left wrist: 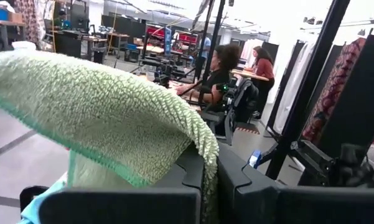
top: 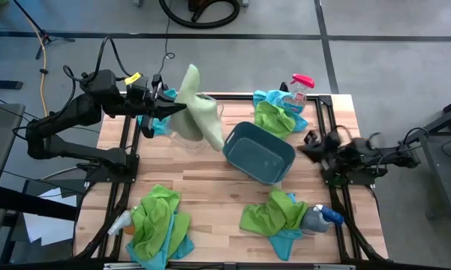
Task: Sort microfiber towel by color & place in baskets
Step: Put the light green microfiber towel into the blue bin
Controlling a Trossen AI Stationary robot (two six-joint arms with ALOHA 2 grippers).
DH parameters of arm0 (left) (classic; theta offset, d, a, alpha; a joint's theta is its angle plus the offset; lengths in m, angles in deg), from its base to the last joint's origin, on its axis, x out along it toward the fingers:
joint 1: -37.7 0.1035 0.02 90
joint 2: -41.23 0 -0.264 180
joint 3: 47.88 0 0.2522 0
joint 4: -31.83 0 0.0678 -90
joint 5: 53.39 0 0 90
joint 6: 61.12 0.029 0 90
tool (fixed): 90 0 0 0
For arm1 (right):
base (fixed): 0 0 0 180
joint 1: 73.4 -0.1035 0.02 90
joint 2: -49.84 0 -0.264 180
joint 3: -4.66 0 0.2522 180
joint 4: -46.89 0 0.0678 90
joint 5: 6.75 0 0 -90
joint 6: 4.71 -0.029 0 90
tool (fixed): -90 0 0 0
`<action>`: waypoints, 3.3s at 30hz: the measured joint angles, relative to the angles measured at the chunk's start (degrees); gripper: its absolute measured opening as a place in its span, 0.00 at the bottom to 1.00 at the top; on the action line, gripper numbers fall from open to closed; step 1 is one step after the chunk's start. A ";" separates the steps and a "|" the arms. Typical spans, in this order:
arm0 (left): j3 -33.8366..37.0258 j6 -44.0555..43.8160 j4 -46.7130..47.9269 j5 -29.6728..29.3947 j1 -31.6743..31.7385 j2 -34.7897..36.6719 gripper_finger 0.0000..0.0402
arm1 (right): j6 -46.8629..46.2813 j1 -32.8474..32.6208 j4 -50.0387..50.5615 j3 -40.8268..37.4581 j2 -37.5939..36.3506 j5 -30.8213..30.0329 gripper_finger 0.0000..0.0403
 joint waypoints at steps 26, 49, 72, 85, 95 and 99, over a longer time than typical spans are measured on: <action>0.00 1.87 -0.93 -1.97 0.04 -0.30 0.00 | 16.68 6.62 -2.61 50.50 62.34 -21.20 0.00; 0.00 11.56 -0.86 -4.59 0.20 -5.31 0.00 | 27.42 10.38 54.22 108.04 95.79 4.37 0.86; 0.00 12.58 -4.44 -3.08 0.17 -5.20 0.00 | 25.91 10.47 38.60 109.77 103.04 9.18 0.88; 0.00 12.59 -5.22 -3.09 0.17 -5.20 0.00 | 24.17 10.47 34.63 109.74 105.00 9.33 0.30; 0.00 12.09 -5.35 -4.00 0.17 -5.20 0.00 | 23.30 10.86 34.75 109.74 104.91 13.62 0.01; -1.47 9.80 -4.47 -5.79 0.20 -5.21 0.08 | 24.91 11.60 37.10 109.72 103.69 13.66 0.01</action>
